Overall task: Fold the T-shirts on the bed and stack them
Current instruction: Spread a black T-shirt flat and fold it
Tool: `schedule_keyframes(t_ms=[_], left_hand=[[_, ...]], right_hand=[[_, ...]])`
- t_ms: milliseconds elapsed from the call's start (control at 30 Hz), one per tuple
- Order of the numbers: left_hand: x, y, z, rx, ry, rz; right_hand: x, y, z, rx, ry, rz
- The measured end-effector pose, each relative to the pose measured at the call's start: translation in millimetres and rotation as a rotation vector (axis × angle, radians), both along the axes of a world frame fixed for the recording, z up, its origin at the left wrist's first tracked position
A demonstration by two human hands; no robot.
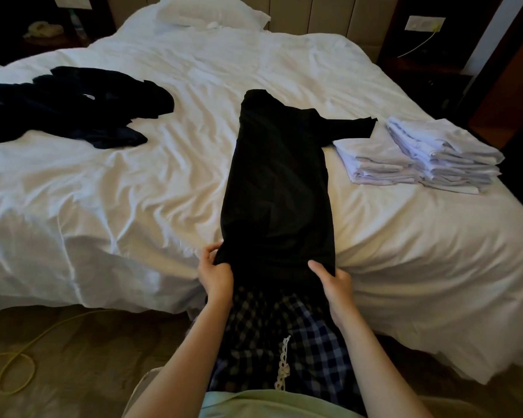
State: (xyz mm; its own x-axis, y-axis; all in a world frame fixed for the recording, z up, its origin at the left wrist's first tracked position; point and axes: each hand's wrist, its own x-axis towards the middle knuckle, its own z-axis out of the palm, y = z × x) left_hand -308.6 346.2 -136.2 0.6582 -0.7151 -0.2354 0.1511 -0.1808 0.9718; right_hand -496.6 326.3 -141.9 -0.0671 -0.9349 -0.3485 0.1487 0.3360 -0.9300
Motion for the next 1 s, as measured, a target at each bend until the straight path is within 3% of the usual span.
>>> schedule_keyframes(t_ms=[67,267,433,600,700,833,1000], left_hand=[[0.1,6.4,-3.8,-0.018,0.01,0.064],[6.7,15.5,-15.9,0.019,-0.031,0.053],[6.9,24.7,-14.2,-0.003,-0.088,0.063],[21.0,31.5,-23.8,0.091,-0.265,-0.197],[30.2,36.2,-23.9,0.158,-0.382,-0.285],[32.8,40.2,-23.2,0.168,-0.268,-0.204],[29.2,25.7,-14.4,0.179,-0.007,-0.119]], right_hand=[[-2.3,1.0,1.3,-0.033,-0.058,-0.076],[1.5,5.5,-13.5,0.068,0.144,-0.13],[0.5,6.1,-13.6,0.033,0.095,-0.175],[-4.2,-0.4,-10.1,0.023,-0.085,-0.043],[-2.8,-2.0,-11.0,0.069,-0.029,-0.04],[0.2,-1.0,-12.8,0.07,-0.026,-0.175],[2.8,-0.2,-15.6,0.058,-0.011,-0.18]])
